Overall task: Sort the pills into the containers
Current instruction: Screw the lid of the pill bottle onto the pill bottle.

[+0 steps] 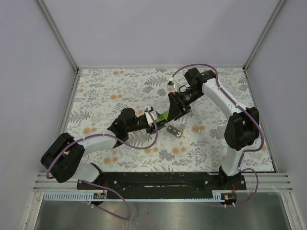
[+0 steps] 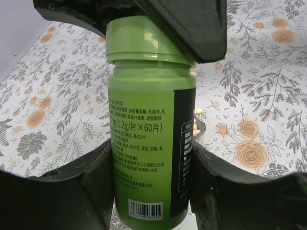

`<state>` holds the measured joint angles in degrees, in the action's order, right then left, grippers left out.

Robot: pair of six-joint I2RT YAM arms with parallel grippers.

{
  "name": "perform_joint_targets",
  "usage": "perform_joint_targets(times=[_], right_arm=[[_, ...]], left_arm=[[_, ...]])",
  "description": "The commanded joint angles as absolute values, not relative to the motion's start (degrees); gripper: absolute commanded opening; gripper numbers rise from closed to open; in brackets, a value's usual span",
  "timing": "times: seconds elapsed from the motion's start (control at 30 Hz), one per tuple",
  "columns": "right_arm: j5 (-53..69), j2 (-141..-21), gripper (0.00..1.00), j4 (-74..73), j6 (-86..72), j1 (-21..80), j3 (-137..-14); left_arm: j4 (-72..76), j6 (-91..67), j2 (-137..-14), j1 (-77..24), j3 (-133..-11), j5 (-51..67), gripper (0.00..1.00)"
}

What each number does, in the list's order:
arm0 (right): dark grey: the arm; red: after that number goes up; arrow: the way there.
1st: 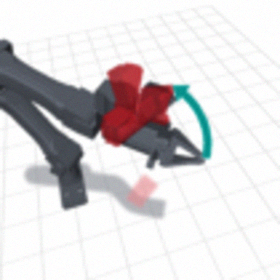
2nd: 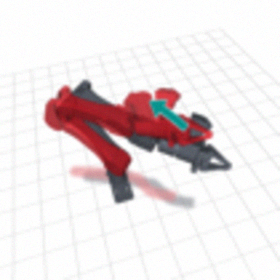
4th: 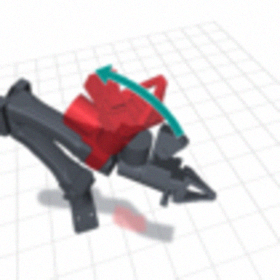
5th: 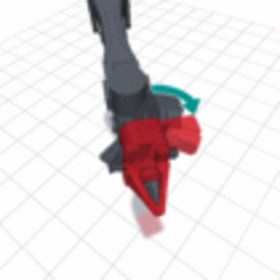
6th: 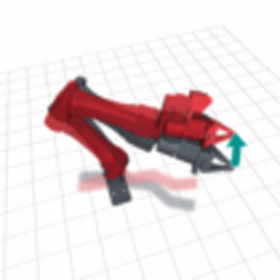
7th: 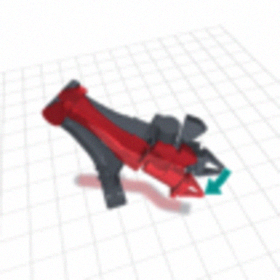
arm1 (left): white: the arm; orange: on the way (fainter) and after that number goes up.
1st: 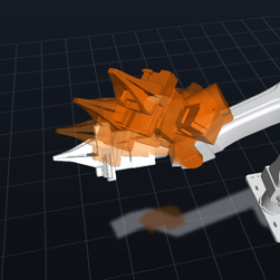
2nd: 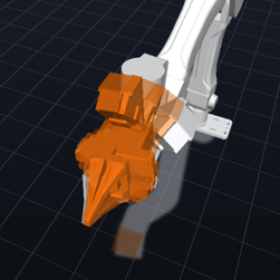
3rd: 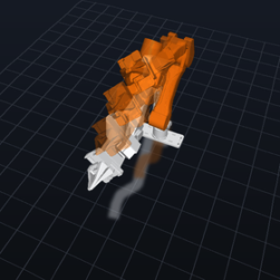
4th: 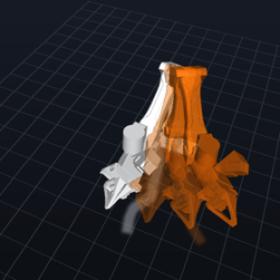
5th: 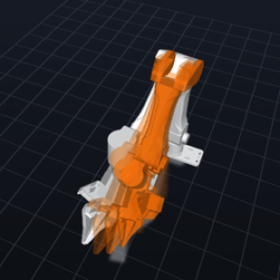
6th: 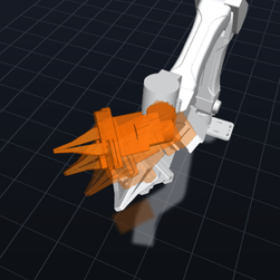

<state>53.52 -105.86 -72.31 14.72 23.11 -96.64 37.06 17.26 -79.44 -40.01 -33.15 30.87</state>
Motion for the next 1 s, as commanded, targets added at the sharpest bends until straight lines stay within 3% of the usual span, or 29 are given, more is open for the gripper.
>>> perform_joint_targets(times=[0.0, 0.67, 0.97], right_arm=[[53.4, -104.2, 0.87, -73.5, 16.9, 23.6, -98.4], [48.3, -91.4, 0.9, -65.7, 28.4, 23.5, -94.4], [46.7, -85.4, 0.91, -54.2, 32.7, 25.0, -86.8]], left_arm=[[43.0, 15.1, -77.7, -39.4, -32.8, 35.0, 0.0], [47.3, 2.6, -79.2, -35.6, -33.9, 48.0, 0.0], [49.3, -3.8, -80.0, -34.8, -35.0, 54.3, 0.0]])
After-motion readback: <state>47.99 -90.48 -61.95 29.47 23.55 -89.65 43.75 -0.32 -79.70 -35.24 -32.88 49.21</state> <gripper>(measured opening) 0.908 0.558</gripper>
